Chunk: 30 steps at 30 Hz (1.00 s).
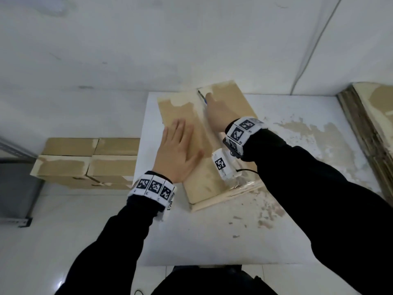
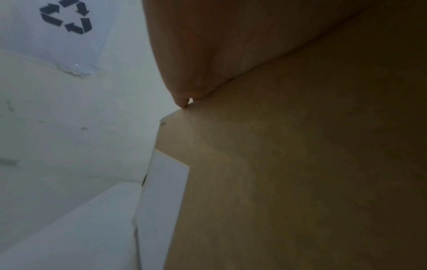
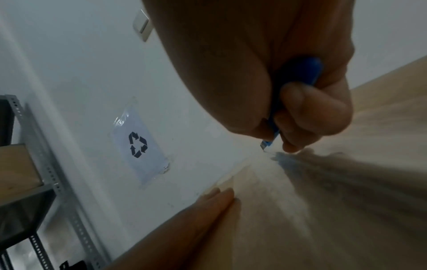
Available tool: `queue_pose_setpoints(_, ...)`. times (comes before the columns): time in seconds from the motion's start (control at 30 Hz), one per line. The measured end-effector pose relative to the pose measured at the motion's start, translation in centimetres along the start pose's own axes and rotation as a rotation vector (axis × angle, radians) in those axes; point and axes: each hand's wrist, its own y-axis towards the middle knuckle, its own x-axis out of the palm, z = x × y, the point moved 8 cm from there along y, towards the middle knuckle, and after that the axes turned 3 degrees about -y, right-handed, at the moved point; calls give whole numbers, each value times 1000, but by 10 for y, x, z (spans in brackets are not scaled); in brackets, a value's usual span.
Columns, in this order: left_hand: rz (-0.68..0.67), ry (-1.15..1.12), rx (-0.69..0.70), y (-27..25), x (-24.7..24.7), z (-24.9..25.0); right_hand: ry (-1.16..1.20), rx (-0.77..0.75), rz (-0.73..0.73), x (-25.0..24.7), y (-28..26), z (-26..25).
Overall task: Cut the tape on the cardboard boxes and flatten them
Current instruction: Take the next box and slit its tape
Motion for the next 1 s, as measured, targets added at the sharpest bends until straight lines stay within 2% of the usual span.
queue_pose_setpoints(0.2, 26, -9, 6, 0, -1, 0, -49, 39, 38, -1, 12, -6)
queue_pose_setpoints(0.37, 28, 1, 15, -1, -2, 2, -101, 7, 72, 8, -3, -10)
queue_pose_setpoints(0.57, 5, -27, 0, -1, -1, 5, -38, 69, 106, 1, 2, -3)
queue_pose_setpoints(0.73, -2, -38, 3, -1, 0, 5, -152, -4, 68, 5, 2, -17)
queue_pose_setpoints(1.0, -7, -30, 12, -1, 1, 5, -142, 82, 73, -8, 1, -14)
